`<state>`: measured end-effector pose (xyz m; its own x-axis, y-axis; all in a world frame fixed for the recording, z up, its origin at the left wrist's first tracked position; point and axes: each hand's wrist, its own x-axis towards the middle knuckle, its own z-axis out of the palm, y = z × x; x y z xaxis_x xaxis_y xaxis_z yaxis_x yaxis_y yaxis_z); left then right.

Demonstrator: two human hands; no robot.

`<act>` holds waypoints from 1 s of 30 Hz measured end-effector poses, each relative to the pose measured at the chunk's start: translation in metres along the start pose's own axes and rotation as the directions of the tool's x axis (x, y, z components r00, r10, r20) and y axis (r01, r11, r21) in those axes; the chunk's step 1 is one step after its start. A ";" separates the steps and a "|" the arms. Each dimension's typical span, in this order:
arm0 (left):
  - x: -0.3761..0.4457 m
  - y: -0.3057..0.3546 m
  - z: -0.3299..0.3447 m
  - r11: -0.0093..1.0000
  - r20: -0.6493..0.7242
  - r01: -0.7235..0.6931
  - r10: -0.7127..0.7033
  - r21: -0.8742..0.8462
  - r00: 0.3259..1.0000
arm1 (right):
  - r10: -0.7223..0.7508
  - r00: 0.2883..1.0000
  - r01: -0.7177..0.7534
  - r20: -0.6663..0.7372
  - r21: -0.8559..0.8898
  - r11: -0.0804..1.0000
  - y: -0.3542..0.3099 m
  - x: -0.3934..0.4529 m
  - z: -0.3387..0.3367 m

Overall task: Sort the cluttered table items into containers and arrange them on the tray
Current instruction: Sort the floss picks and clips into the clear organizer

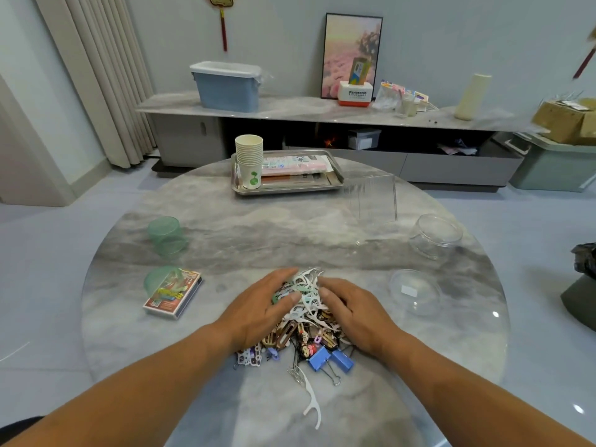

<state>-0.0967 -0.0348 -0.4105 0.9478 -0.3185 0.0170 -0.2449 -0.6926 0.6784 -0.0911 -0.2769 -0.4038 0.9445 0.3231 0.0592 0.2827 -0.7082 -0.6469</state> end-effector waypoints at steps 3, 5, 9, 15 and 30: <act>0.018 0.006 -0.009 0.998 -0.003 0.033 -0.033 -0.047 0.999 | 0.039 0.999 -0.039 0.001 0.031 0.999 -0.001 0.015 -0.008; 0.031 0.008 -0.010 0.999 0.090 0.020 -0.024 0.043 0.996 | 0.061 0.995 -0.060 0.084 -0.006 0.998 0.002 0.026 -0.011; 0.041 0.010 0.002 0.987 0.212 -0.061 0.028 0.151 0.977 | 0.034 0.983 -0.010 0.182 -0.129 0.992 0.011 0.040 -0.008; 0.029 0.009 0.001 0.994 0.253 -0.082 0.063 0.065 0.966 | -0.034 0.992 0.040 0.120 -0.042 0.998 0.010 0.020 -0.006; 0.123 -0.016 -0.026 0.877 0.121 0.066 -0.139 0.476 0.983 | 0.235 0.876 -0.203 -0.421 0.120 0.972 0.023 0.109 -0.076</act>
<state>0.0286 -0.0461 -0.4001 0.9410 -0.2948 -0.1663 -0.2499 -0.9364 0.2464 0.0315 -0.3058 -0.3542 0.9643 -0.1478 0.2196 0.0627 -0.6786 -0.7318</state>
